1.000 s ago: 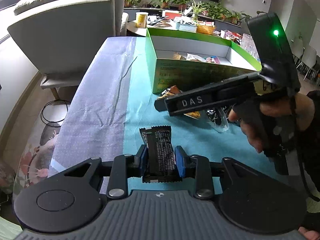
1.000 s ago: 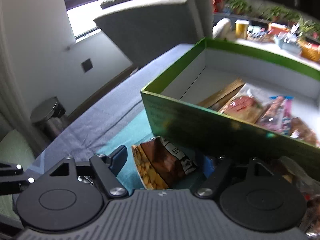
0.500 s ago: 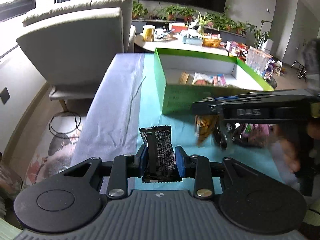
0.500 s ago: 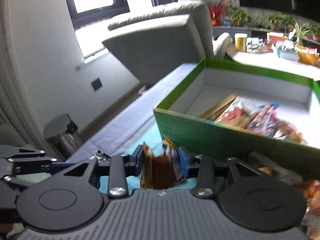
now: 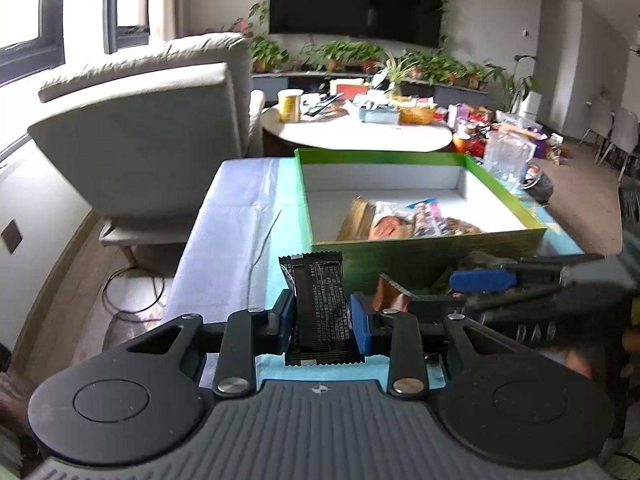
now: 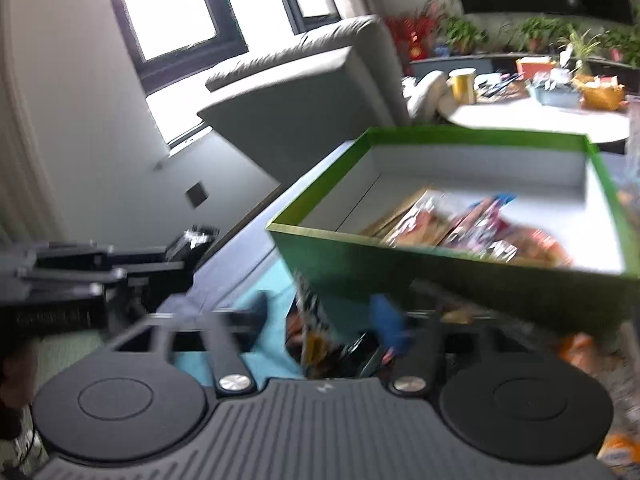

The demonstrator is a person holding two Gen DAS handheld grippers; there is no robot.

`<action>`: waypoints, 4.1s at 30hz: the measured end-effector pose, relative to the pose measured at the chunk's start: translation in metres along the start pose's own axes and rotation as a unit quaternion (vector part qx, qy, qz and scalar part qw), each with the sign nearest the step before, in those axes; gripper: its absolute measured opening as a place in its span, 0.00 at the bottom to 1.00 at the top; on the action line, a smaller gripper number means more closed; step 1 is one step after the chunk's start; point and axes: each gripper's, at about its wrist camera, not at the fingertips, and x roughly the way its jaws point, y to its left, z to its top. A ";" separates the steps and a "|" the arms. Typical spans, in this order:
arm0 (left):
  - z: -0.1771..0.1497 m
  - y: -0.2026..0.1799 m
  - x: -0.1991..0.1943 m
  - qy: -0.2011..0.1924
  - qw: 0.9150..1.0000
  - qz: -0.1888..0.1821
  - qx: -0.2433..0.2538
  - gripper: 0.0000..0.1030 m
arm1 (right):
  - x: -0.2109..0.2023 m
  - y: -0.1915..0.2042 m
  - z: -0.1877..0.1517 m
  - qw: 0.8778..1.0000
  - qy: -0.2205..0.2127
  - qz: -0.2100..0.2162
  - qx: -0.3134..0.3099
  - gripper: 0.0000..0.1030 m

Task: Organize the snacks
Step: 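Carry the black bar and brown nut pack over the green box, then open both tools to drop the snacks into the green box, then grasp the clear bag of dark jerky with the left tool while the right tool grasps a pink-printed clear bag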

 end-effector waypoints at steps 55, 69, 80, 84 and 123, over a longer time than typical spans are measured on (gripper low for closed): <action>0.083 -0.059 0.124 -0.006 0.998 -0.048 0.039 0.28 | 0.001 -0.067 0.045 0.979 -0.094 -0.150 0.103 0.37; 0.077 -0.051 0.116 0.004 0.999 -0.029 0.025 0.38 | 0.000 -0.066 0.041 0.977 -0.087 -0.157 0.115 0.56; 0.059 -0.050 0.082 -0.002 0.999 -0.033 0.043 0.42 | -0.020 -0.069 0.034 0.975 -0.099 -0.152 0.129 0.63; 0.042 -0.054 0.072 0.018 0.997 -0.050 0.054 0.42 | -0.026 -0.066 0.029 0.975 -0.097 -0.151 0.127 0.64; -0.016 -0.063 0.077 0.087 0.991 -0.082 0.064 0.48 | -0.023 -0.031 -0.032 0.979 -0.006 -0.140 0.145 0.76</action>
